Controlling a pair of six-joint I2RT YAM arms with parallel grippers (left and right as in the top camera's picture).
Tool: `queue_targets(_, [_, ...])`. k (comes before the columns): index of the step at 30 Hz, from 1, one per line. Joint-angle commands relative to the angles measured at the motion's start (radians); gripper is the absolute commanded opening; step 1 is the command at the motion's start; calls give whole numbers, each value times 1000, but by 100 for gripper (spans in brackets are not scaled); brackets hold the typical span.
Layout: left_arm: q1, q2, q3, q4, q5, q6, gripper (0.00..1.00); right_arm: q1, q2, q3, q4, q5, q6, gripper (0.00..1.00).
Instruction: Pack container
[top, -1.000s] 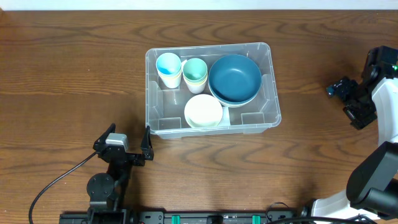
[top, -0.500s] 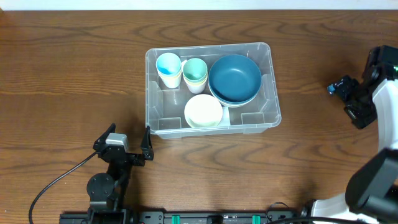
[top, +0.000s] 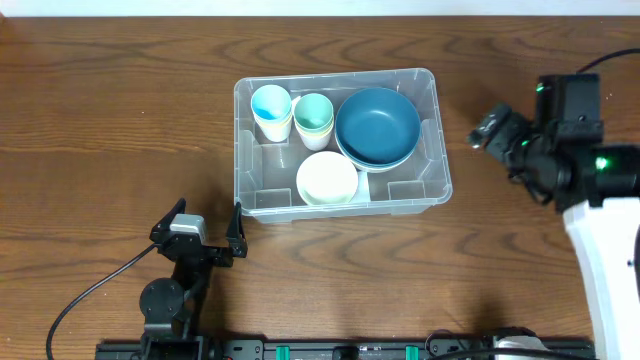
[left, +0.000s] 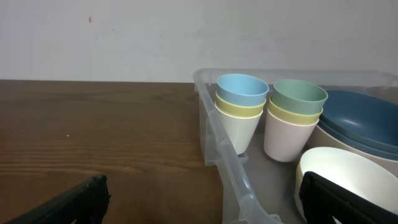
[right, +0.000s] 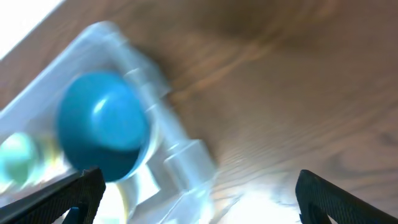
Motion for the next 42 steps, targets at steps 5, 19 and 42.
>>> queue_targets(5, [8,-6,-17,-35,15,18,98,154,-180,-5,-1,51,13,99])
queue_targets(19, [8,-6,-17,-35,15,18,98,79,-811,-695,604,201,12,99])
queue_targets(42, [8,-6,-17,-35,15,18,98,-19,-1218,-1262,941,-57,-639,99])
